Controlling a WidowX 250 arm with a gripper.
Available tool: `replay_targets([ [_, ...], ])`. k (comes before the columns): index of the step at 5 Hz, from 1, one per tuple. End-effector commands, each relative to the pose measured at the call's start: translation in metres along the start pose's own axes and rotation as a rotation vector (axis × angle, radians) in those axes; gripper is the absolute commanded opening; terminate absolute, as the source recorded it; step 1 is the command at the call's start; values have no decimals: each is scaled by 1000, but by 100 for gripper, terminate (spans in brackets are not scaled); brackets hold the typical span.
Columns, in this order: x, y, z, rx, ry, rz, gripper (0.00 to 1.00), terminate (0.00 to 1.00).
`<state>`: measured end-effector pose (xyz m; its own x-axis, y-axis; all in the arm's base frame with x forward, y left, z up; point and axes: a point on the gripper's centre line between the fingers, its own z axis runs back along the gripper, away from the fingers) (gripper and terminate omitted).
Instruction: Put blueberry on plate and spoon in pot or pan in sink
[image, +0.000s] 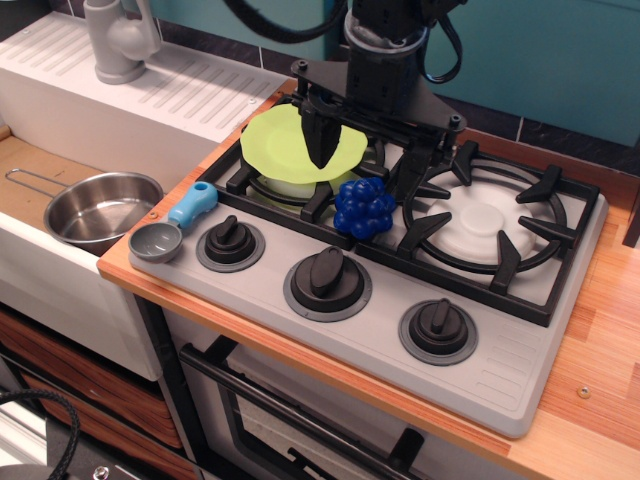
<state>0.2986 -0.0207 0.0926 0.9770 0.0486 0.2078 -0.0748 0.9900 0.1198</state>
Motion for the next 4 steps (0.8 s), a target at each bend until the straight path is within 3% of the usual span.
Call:
replay_targets([
  [1, 0, 0, 0, 0, 0, 0, 100, 0],
  [4, 1, -3, -27, -50, -77, -8, 100, 0],
])
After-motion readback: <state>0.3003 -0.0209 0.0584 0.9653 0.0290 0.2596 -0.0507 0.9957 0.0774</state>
